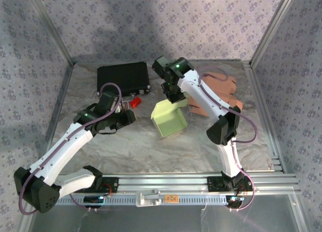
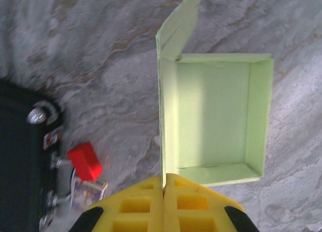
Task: Fold the paper box
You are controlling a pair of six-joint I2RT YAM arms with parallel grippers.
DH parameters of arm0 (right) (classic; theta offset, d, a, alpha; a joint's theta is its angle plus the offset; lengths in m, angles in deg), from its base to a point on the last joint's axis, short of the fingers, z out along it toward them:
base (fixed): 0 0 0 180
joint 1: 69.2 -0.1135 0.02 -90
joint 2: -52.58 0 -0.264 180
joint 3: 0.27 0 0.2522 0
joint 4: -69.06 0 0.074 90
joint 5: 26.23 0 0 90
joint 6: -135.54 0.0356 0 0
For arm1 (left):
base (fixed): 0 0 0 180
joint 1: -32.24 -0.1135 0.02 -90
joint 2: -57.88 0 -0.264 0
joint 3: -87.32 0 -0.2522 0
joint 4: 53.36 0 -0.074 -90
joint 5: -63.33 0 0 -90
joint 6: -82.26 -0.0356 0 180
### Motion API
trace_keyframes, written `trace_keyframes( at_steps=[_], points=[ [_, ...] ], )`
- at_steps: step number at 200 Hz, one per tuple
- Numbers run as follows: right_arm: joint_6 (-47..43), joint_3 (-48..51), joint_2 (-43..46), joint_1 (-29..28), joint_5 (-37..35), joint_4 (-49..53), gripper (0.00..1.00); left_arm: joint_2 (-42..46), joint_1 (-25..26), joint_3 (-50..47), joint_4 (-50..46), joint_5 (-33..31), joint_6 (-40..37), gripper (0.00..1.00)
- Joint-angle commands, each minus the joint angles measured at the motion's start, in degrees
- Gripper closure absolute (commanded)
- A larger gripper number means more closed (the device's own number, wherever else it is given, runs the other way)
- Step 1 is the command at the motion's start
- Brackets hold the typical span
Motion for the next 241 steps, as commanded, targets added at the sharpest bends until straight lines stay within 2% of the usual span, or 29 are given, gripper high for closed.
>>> trace_keyframes(
  at_steps=[1,32,71,112,133,143,152,161,172,184,188,215,226,241],
  points=[
    [10.5,0.5,-1.7,-0.1,-0.7,6.3,1.0,2.0,-0.5,-0.7,-3.0,2.9,-2.7,0.58],
    [11.4,5.3,-0.5,0.4,0.6,0.1,1.0,2.6,-0.7,-1.7,-3.3,4.0,-3.5,0.58],
    [6.6,7.2,2.4,0.4,-2.0,-3.6,0.66,1.7,-0.7,-2.9,-1.6,4.6,-4.2,0.57],
    [-4.3,13.0,8.3,1.7,-4.1,-9.5,0.56,-3.2,-0.6,-1.3,1.7,5.9,-7.0,0.56],
    [-19.2,15.0,12.2,2.9,-9.0,-14.3,0.49,-6.6,-0.2,1.2,2.7,6.6,-9.6,0.56],
    [-30.2,17.1,15.3,3.6,-10.9,-19.0,0.46,-8.2,0.4,2.9,2.8,6.6,-11.3,0.56],
    [-44.2,20.9,18.5,4.5,-10.6,-25.7,0.43,-9.5,1.2,4.4,2.3,6.0,-12.9,0.56],
    [-57.8,26.8,23.0,5.8,-6.9,-34.0,0.41,-10.5,2.2,5.8,2.0,4.9,-14.5,0.56],
    [-72.4,35.5,28.8,8.0,0.9,-43.6,0.4,-11.7,3.2,6.8,1.9,3.6,-16.1,0.56],
    [-84.0,44.6,35.2,11.5,10.7,-50.7,0.4,-12.7,4.1,7.1,2.5,2.5,-17.3,0.55],
    [-86.5,46.8,36.8,12.9,13.4,-51.4,0.4,-13.0,4.4,7.3,2.9,2.2,-17.7,0.5],
    [-99.5,53.8,39.9,22.4,25.6,-46.0,0.42,-15.5,7.5,8.7,4.9,0.8,-20.9,0.46],
    [-102.9,56.1,39.8,24.0,25.4,-44.2,0.43,-16.4,9.5,9.3,4.5,-1.5,-22.6,0.46],
    [-105.6,60.7,40.6,24.2,21.5,-45.3,0.43,-17.7,11.6,9.2,3.1,-4.1,-23.9,0.47]
  ],
)
